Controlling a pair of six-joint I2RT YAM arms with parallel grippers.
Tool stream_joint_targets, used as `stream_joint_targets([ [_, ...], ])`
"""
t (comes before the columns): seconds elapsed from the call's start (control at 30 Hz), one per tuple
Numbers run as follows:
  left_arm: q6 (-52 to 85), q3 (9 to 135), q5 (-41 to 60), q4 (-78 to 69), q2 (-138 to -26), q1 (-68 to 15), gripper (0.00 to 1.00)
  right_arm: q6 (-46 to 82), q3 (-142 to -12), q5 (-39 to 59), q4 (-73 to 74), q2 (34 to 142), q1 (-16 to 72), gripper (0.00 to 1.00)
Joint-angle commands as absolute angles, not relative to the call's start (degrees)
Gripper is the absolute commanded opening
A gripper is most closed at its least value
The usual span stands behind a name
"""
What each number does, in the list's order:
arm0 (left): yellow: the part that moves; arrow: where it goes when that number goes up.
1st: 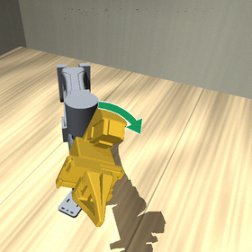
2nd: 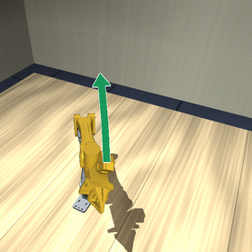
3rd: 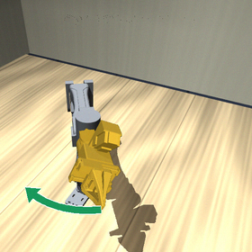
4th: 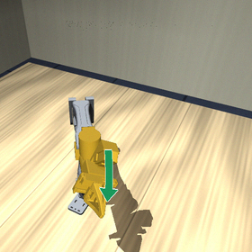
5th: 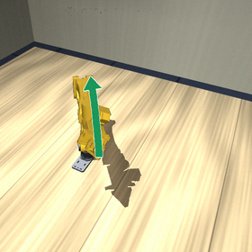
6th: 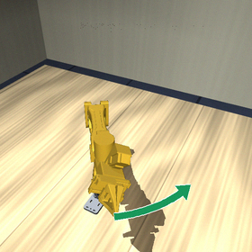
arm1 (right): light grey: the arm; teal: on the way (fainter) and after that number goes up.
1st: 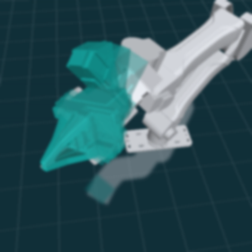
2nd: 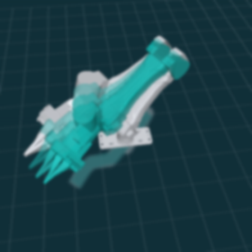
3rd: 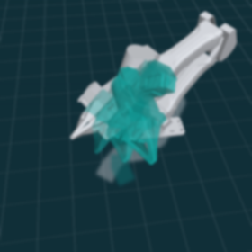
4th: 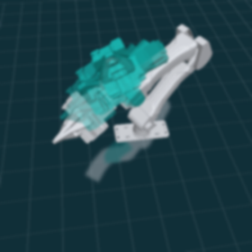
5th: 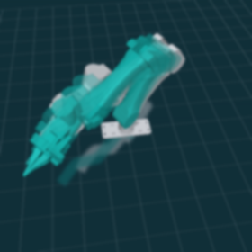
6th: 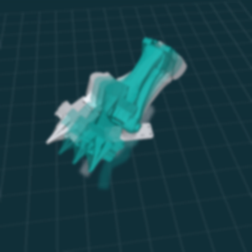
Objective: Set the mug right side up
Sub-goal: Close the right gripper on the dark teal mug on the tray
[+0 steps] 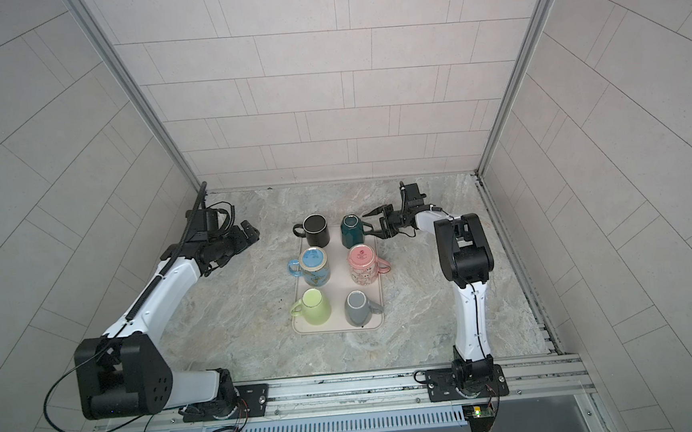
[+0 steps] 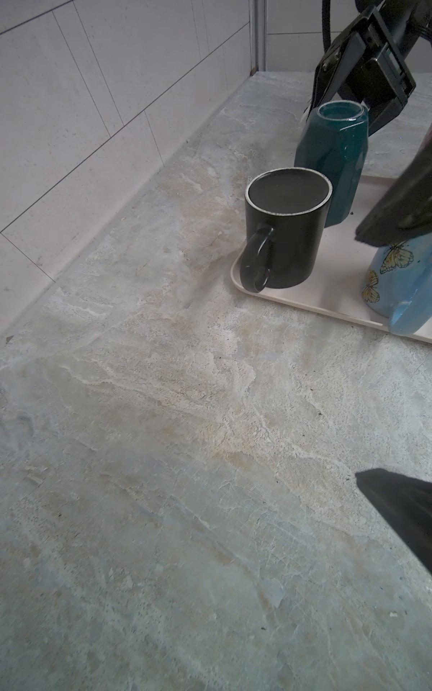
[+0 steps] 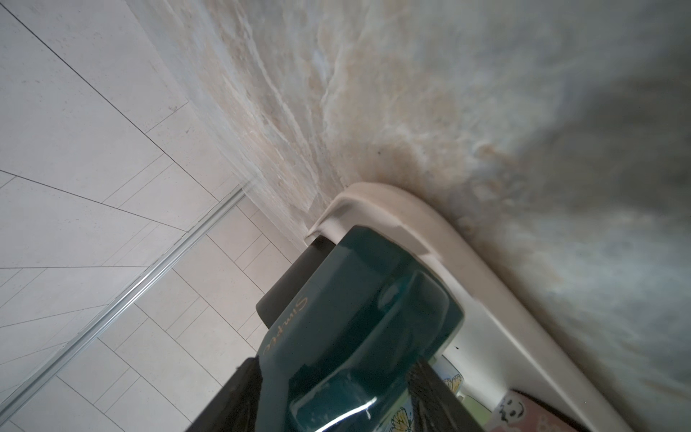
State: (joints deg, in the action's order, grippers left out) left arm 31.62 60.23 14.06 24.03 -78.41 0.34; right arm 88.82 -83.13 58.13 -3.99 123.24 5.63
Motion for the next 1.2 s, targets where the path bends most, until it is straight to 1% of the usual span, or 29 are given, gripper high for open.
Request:
stream_joint_targets([
  [0.0, 31.17, 60.12, 14.11, 24.51, -77.83, 0.29, 1.00, 92.70, -84.02, 58.76, -0.20, 124.33, 6.00, 0.60],
  [0.33, 31.55, 59.77, 15.08, 23.99, -78.20, 0.30, 1.00, 94.60, -81.65, 59.42, 3.40, 124.98, 6.42, 0.48],
  [0.73, 31.46, 59.26, 14.96, 24.17, -78.01, 0.28, 1.00, 104.58, -77.35, 59.33, 19.07, 126.10, 7.01, 0.35],
  [0.9, 31.33, 59.22, 14.70, 24.17, -78.05, 0.35, 1.00, 104.77, -77.52, 59.22, 19.60, 126.30, 6.96, 0.33],
  [1.03, 31.29, 59.08, 14.51, 24.17, -78.08, 0.41, 1.00, 105.09, -77.26, 59.15, 20.40, 126.39, 7.03, 0.26],
  [1.17, 31.26, 58.92, 14.55, 24.08, -78.17, 0.35, 1.00, 106.79, -77.09, 59.14, 22.98, 126.89, 7.03, 0.23],
])
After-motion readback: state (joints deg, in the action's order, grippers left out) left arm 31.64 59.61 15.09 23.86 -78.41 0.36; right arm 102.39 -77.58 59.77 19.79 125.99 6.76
